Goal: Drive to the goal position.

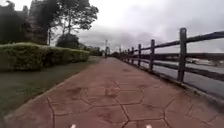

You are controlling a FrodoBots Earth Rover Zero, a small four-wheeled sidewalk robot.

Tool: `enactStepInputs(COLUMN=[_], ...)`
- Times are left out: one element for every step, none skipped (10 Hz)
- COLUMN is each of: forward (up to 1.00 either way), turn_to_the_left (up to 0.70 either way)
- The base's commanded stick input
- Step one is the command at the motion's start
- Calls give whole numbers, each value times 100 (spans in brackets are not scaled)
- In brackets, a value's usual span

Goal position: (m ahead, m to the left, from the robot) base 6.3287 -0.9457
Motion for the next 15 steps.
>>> enactStepInputs(forward=[84, 84, 84, 84, 84, 84, 84, 84, 84, 84, 84, 84, 84, 84, 84], turn_to_the_left=[0, 0, 0, 0, 0, 0, 0, 0, 0, 0, 0, 0, 0, 0, -5])
